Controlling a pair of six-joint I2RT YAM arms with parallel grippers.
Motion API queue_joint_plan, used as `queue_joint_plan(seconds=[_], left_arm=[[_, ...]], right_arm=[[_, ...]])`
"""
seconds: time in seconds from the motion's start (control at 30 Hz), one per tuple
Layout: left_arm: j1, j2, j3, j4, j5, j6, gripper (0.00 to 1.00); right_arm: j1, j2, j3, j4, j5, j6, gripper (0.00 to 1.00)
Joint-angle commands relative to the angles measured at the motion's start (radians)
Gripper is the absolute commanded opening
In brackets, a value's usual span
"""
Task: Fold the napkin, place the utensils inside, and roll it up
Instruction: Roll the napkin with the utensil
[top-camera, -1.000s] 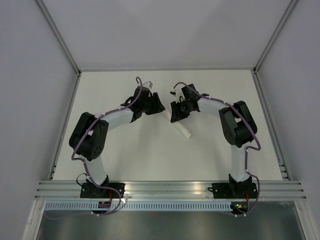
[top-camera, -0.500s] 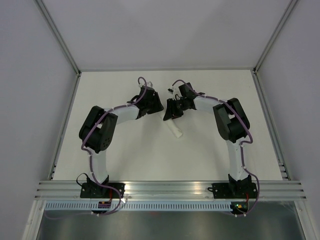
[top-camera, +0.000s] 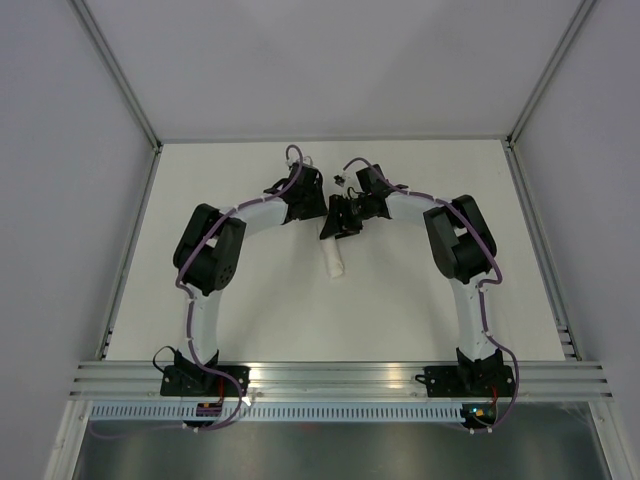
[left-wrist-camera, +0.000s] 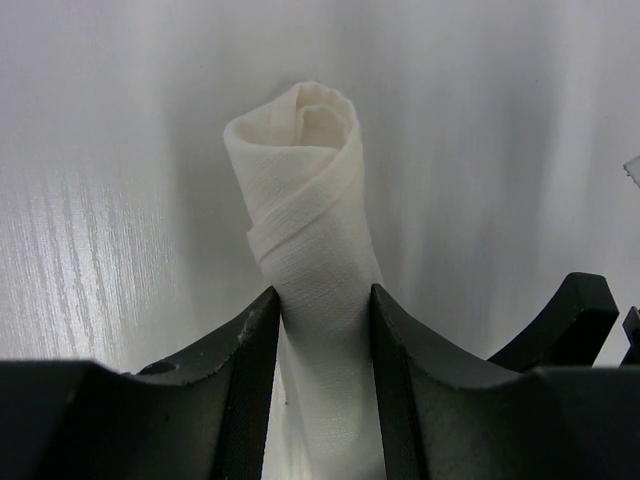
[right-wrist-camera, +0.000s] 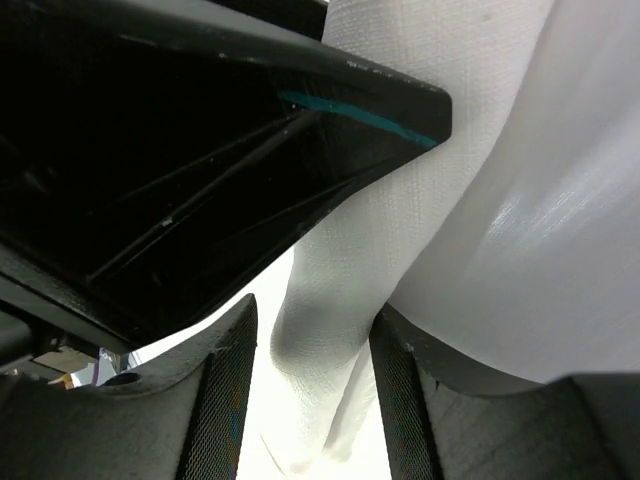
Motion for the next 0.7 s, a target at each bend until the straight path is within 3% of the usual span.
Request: queue_joint_plan(seconds=[0.0, 0.67], left_arm=[[-0.003, 0.031, 0.063, -0.085, -0.002, 0.089, 0.45], [-0.007, 0.081, 0.177, -0.170, 0.026, 0.148, 0.48]], right_arm=[[-0.006, 0.033, -0.029, -0.061, 0.047, 0.000, 0.56], [-0.076, -0.032, -0.034, -0.069, -0.049, 0.005, 0.52]])
